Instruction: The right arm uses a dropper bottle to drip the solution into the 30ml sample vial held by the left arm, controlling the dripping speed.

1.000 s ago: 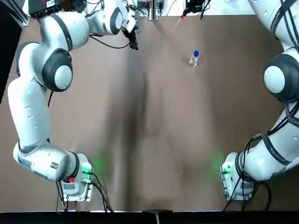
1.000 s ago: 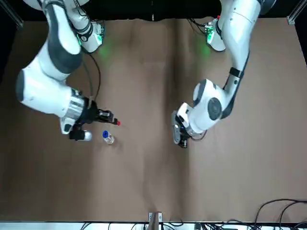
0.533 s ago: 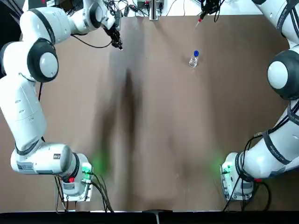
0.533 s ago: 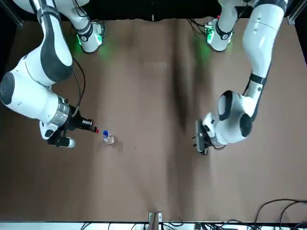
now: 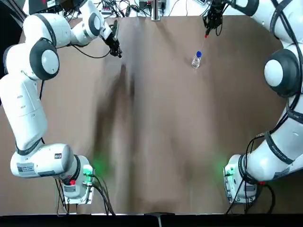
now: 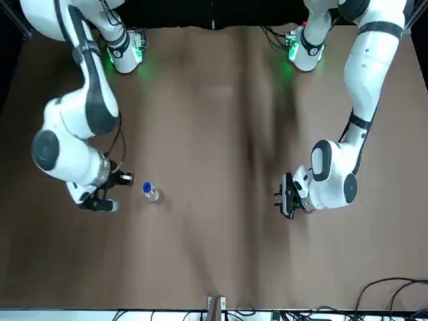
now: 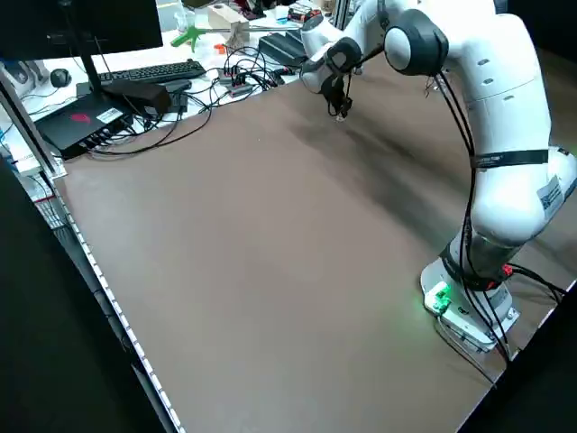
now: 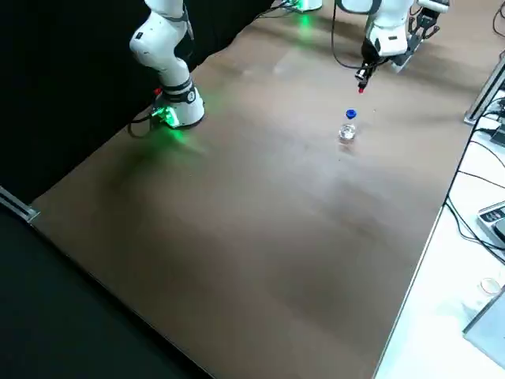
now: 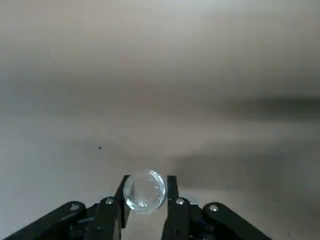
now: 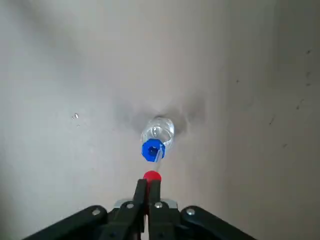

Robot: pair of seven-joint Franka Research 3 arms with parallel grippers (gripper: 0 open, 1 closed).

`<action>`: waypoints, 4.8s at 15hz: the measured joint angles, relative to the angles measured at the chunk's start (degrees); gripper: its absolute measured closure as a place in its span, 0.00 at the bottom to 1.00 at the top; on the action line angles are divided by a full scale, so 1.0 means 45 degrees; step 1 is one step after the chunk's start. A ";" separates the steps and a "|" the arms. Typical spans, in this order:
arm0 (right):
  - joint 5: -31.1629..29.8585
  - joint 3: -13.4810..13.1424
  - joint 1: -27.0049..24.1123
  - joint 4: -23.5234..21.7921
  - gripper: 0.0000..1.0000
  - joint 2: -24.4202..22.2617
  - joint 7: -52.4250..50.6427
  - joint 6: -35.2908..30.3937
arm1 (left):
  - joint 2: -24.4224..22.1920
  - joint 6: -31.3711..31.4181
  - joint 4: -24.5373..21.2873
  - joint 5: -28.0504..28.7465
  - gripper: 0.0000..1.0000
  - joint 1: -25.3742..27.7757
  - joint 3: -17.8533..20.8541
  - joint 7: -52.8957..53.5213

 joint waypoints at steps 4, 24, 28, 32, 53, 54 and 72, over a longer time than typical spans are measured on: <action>-0.0114 0.0020 0.0355 0.0011 0.96 0.0196 0.0046 -0.0358 | 0.0311 0.0306 0.0003 -0.0008 0.69 0.0156 0.0001 0.0205; -0.0188 -0.0006 0.0370 0.0162 0.96 0.0188 0.0072 -0.0510 | 0.0713 0.0775 0.0003 -0.0008 0.65 0.0267 0.0010 0.0213; -0.0188 0.0000 0.0362 0.0178 0.96 0.0189 0.0071 -0.0301 | 0.0713 0.0779 0.0003 -0.0008 0.34 0.0270 0.0010 0.0213; -0.0188 0.0022 0.0392 0.0166 0.96 0.0304 0.0069 0.0079 | 0.0713 0.0786 0.0003 -0.0008 0.00 0.0271 0.0010 0.0213; -0.0195 -0.0010 0.0320 0.0182 0.96 0.0365 -0.0222 0.0080 | -0.3184 -0.2936 0.0234 0.3279 0.00 0.0585 -0.0162 -0.9563; -0.0195 -0.0009 0.0320 0.0182 0.96 0.0365 -0.0222 0.0082 | -0.3456 -0.3014 0.0298 0.3504 0.00 0.0541 -0.0174 -1.0452; -0.0195 0.0006 0.0349 -0.0162 0.96 0.0121 -0.0222 -0.0035 | -0.7346 -0.8623 0.0672 0.5209 0.00 -0.0272 -0.0153 -2.3370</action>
